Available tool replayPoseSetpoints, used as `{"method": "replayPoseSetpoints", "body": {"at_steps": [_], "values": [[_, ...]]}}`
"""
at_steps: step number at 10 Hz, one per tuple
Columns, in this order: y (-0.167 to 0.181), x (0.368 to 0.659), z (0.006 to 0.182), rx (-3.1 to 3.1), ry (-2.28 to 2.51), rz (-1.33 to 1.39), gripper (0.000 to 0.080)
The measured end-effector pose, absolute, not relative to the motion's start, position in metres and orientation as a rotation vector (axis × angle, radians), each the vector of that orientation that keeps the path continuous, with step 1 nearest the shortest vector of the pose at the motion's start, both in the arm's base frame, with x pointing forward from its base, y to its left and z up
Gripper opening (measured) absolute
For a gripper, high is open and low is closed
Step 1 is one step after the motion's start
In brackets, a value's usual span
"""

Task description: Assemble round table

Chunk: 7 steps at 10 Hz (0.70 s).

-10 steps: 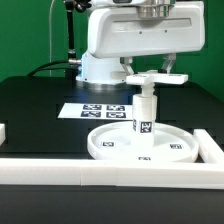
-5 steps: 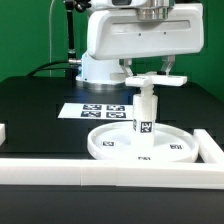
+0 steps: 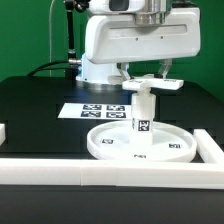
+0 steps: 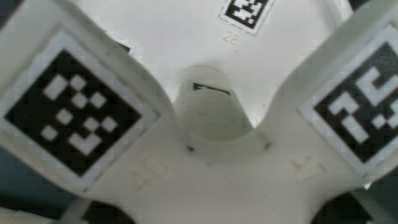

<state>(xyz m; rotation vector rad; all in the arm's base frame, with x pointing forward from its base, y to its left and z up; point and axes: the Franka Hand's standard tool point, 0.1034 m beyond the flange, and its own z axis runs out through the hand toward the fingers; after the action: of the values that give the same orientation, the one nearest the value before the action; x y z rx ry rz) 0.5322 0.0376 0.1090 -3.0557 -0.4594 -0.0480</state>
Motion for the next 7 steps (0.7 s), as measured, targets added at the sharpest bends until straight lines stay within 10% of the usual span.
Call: {"method": "replayPoseSetpoints", "body": {"at_steps": [7], "values": [[0.0380,0.5297,0.0994,-3.056,-0.462,-0.026,0.0453]]}}
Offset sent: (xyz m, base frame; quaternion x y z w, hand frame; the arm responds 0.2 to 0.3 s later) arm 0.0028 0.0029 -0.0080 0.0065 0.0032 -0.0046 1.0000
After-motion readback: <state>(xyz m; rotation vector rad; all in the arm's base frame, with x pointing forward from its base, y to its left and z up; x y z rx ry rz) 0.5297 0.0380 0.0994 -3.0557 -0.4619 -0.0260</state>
